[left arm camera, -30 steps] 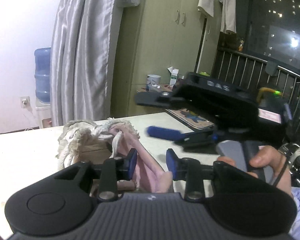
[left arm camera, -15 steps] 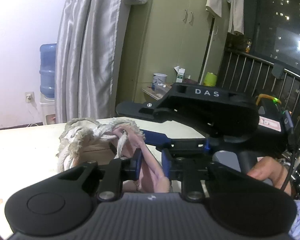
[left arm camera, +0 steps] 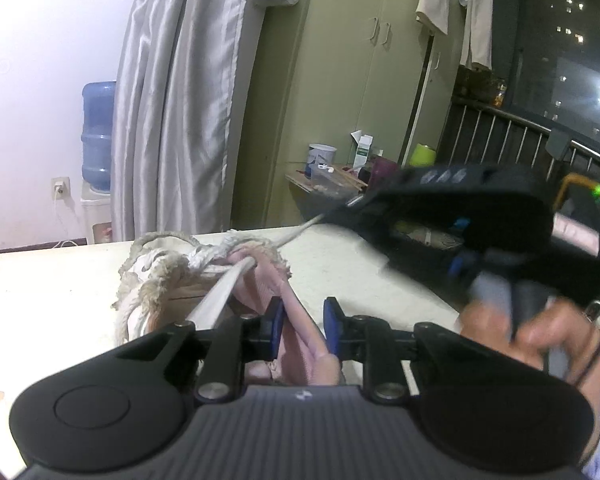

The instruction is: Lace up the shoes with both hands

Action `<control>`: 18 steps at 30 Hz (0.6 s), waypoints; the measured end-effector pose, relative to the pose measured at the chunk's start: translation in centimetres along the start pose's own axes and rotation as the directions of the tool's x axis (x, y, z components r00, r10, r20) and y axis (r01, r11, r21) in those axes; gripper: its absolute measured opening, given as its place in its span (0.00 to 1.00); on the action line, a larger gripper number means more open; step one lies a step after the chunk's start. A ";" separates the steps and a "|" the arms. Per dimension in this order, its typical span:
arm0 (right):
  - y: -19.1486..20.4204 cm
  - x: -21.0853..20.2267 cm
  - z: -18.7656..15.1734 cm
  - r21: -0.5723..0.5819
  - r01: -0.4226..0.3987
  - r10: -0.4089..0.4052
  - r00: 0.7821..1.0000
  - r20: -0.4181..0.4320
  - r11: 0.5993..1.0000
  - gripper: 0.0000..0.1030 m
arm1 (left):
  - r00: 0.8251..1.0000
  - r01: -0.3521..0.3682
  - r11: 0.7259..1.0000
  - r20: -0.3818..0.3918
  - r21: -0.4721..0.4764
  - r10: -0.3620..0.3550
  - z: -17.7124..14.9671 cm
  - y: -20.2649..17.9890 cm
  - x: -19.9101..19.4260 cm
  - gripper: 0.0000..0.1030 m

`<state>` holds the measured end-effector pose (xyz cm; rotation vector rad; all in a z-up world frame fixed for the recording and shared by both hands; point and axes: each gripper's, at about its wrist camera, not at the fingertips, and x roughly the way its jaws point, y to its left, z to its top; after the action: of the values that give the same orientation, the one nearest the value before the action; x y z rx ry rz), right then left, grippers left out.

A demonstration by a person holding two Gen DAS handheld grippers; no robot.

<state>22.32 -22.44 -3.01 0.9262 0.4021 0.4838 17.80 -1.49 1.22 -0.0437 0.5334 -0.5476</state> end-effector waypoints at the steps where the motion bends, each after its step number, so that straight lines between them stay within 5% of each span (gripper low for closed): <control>1: 0.1 -0.7 0.6 -0.016 0.026 -0.025 0.998 0.053 1.000 0.01 | 1.000 0.003 1.000 -0.001 0.001 -0.003 0.0 0.0 -0.2 0.22; 3: 0.0 -2.7 2.2 -0.048 0.090 -0.080 0.981 0.176 0.995 0.01 | 1.000 0.013 1.000 0.001 0.006 -0.013 -0.2 -0.1 -0.9 0.22; 6: -1.2 -6.8 5.1 -0.095 0.218 -0.174 0.922 0.345 0.971 0.01 | 1.000 0.019 0.999 0.017 0.028 -0.019 -0.4 -0.2 -2.5 0.22; 9: -2.6 -11.5 7.1 -0.084 0.363 -0.278 0.825 0.491 0.928 0.00 | 0.999 0.024 0.999 0.022 0.041 -0.025 -0.5 -0.5 -3.4 0.22; 11: -3.4 -14.8 7.7 -0.063 0.482 -0.355 0.722 0.594 0.874 0.00 | 0.999 0.031 0.998 0.021 0.061 -0.032 -0.5 -0.8 -3.9 0.22; 12: -3.8 -16.0 7.9 -0.049 0.510 -0.375 0.690 0.619 0.859 0.00 | 0.999 0.028 0.997 0.021 0.074 -0.030 -0.5 -0.9 -4.2 0.22; 13: -4.4 -17.5 8.3 -0.028 0.518 -0.390 0.678 0.623 0.855 0.00 | 0.999 0.017 0.996 0.030 0.091 -0.019 -0.5 -0.9 -4.8 0.23; 15: -5.3 -19.3 8.5 -0.004 0.518 -0.416 0.691 0.592 0.855 0.00 | 0.999 -0.021 0.995 0.050 0.095 0.016 -0.5 -0.5 -6.2 0.33; 18: -5.0 -19.3 7.3 -0.093 0.529 -0.416 0.752 0.511 0.843 0.02 | 0.992 -0.100 0.991 0.089 0.090 0.092 -0.5 0.4 -8.2 0.35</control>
<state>11.41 -40.51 -0.88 0.6451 0.1145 -0.1776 11.84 3.07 4.53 0.0485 0.4238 -0.4740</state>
